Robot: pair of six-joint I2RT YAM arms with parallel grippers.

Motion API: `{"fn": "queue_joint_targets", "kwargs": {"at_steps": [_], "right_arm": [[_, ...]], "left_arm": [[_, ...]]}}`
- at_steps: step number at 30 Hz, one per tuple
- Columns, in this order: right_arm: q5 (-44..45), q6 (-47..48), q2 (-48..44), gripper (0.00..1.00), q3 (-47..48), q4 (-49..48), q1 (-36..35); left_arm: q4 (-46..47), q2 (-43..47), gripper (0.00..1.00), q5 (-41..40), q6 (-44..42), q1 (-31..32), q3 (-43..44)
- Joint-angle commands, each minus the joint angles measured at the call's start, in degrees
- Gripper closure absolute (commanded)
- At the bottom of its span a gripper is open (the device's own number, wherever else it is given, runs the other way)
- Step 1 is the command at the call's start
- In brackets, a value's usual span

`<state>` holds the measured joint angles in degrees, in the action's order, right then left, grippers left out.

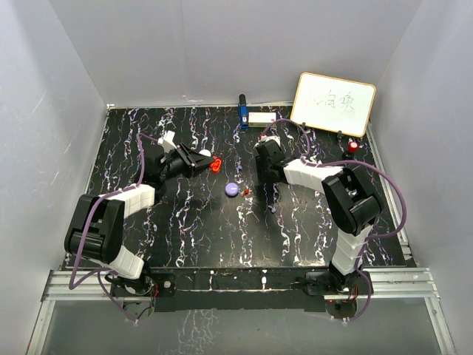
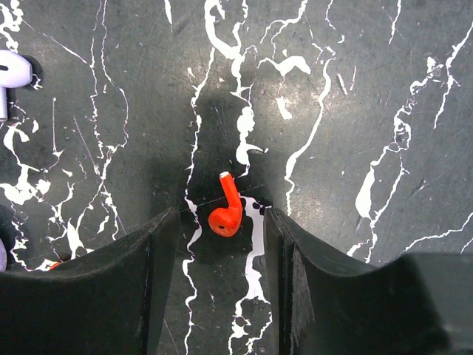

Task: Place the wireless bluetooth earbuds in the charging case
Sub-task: Pick up the earbud from the center of the board.

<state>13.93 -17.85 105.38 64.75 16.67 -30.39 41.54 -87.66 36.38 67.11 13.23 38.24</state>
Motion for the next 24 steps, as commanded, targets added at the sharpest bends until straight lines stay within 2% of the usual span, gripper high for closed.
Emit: {"fn": "queue_joint_targets", "kwargs": {"at_steps": [1, 24], "right_arm": [[0.15, 0.58, -0.28, 0.54, -0.22, -3.28, 0.35], [-3.36, 2.84, -2.07, 0.59, -5.3, -7.16, 2.7]], "left_arm": [[0.32, 2.34, 1.0, 0.21, -0.4, -0.19, -0.36], [-0.13, 1.94, 1.0, 0.38, -0.75, -0.23, 0.08]]}}
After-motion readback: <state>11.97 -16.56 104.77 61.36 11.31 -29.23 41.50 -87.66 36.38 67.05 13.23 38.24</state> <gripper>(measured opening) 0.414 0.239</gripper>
